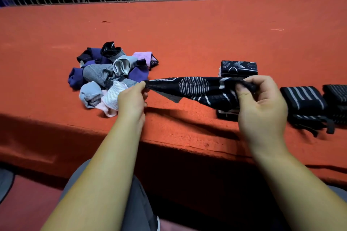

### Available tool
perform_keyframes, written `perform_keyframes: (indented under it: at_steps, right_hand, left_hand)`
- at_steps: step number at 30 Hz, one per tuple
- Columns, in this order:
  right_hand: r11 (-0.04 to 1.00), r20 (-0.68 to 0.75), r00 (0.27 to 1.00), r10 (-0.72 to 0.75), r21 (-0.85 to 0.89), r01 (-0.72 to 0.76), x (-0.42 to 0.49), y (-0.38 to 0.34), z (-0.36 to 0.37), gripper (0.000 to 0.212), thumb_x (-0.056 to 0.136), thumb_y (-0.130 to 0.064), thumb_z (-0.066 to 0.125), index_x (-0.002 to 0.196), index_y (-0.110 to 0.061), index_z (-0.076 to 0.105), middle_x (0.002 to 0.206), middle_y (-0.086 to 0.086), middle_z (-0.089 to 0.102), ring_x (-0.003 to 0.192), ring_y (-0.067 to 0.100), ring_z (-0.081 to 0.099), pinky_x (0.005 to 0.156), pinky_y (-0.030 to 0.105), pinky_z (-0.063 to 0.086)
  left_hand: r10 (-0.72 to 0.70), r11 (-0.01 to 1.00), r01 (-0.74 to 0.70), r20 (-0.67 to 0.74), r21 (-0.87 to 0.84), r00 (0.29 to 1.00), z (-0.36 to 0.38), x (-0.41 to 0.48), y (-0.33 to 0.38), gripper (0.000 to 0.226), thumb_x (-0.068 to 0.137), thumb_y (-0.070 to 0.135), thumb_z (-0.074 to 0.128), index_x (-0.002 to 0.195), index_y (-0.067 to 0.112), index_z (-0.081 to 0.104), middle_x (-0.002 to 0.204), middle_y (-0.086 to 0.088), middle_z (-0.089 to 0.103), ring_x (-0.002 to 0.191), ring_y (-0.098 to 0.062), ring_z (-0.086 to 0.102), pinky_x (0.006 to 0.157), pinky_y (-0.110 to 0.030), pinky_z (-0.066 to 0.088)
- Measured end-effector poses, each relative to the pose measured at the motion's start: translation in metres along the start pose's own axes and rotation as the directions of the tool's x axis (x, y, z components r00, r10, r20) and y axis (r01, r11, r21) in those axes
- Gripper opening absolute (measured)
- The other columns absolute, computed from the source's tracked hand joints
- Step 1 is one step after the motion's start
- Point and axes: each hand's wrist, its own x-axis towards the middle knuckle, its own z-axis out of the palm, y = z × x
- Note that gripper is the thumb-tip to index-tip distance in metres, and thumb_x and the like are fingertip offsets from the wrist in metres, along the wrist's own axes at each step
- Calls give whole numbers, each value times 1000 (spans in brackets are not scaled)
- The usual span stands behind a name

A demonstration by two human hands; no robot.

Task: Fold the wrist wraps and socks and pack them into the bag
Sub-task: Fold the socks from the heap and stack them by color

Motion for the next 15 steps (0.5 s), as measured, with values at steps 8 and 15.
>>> perform_keyframes:
  at_steps: [8, 15]
  right_hand:
    - [940, 681, 692, -238, -18, 342, -7, 2, -5, 42, 103, -54, 59, 80, -23, 75, 78, -10, 71, 77, 16, 68, 75, 41, 51]
    - [903, 649, 756, 90, -373, 212, -24, 26, 24, 45, 94, -69, 56, 101, -29, 75, 93, -19, 75, 87, -2, 66, 83, 31, 52]
  left_hand:
    - [139, 970, -215, 463, 115, 876, -3, -20, 4, 12, 103, 24, 66, 102, 26, 78, 96, -3, 67, 81, -16, 52, 70, -32, 39]
    - [129, 991, -117, 600, -59, 789, -8, -46, 13, 19, 105, 4, 56, 99, 15, 71, 96, -4, 76, 81, -11, 68, 74, -20, 55]
